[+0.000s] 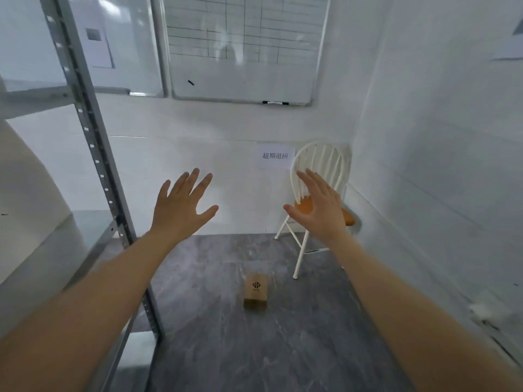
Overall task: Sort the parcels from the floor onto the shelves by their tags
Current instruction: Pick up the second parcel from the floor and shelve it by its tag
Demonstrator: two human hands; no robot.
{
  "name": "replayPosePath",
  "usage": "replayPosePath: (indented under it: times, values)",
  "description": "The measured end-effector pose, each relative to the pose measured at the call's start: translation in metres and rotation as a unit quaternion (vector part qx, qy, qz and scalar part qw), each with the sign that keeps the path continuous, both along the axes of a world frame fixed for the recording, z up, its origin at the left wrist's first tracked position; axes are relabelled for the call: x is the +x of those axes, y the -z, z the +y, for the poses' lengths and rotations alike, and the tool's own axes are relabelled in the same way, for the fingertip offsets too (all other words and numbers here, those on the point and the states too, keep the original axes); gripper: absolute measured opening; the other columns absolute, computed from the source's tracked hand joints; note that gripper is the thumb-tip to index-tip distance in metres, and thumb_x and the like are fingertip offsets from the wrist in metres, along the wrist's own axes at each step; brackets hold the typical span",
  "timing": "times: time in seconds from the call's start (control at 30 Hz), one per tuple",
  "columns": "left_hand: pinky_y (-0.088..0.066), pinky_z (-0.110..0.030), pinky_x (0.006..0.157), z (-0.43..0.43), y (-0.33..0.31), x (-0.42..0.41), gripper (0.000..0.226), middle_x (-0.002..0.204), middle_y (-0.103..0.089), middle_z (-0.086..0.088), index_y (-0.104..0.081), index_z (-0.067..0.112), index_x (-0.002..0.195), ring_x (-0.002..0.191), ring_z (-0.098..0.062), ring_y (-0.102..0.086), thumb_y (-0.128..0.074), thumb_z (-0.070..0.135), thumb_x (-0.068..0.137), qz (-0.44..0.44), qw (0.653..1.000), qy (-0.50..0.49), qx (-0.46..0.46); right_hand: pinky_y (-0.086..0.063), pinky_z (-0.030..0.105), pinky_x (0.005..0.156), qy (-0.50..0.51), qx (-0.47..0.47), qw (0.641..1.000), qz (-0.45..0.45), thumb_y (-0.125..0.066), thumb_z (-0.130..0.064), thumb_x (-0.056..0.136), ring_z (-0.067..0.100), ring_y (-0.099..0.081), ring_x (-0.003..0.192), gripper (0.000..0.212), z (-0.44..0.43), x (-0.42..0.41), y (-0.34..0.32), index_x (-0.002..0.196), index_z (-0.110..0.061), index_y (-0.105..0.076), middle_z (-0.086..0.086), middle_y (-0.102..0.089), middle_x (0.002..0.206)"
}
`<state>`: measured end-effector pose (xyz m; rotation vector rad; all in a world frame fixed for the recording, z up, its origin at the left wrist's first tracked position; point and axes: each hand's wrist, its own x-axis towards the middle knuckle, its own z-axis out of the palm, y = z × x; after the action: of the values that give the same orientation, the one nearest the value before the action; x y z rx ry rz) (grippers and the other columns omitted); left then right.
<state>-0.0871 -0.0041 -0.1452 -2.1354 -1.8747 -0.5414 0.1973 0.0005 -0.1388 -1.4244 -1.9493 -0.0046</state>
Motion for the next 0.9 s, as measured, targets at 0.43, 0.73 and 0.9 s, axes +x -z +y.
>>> replayPosePath:
  times: [0.43,0.73,0.9]
  values:
    - [-0.012,-0.041,0.116,0.296,0.039,0.047,0.083,0.158,-0.017,0.0,-0.022,0.029,0.148,0.145,-0.019,-0.019,-0.012,0.065,0.074,-0.042,0.999,0.019,0.012,-0.015,0.041,0.114,0.008,-0.004,1.0,-0.014,-0.042,-0.066,0.075,0.021,-0.023,0.145,0.083,0.293,0.031,0.043,0.146,-0.026,-0.031,0.0,-0.028,0.157]
    - [-0.015,-0.044,0.114,0.413,0.136,0.035,0.079,0.155,-0.028,-0.004,-0.033,0.019,0.145,0.143,-0.021,-0.027,-0.023,0.06,0.078,-0.068,0.997,0.0,-0.034,-0.021,0.051,0.115,-0.026,-0.043,0.997,-0.057,-0.046,-0.06,0.078,0.022,-0.025,0.144,0.077,0.411,0.009,0.129,0.146,-0.028,-0.032,0.001,-0.03,0.156]
    - [-0.018,-0.05,0.113,0.458,0.211,0.018,0.079,0.153,-0.032,-0.009,-0.037,0.014,0.143,0.14,-0.027,-0.031,-0.029,0.058,0.078,-0.073,0.994,0.003,-0.077,-0.023,0.048,0.112,-0.006,-0.069,0.997,-0.02,-0.051,-0.056,0.079,0.025,-0.029,0.143,0.076,0.453,-0.003,0.191,0.145,-0.024,-0.033,0.006,-0.033,0.155]
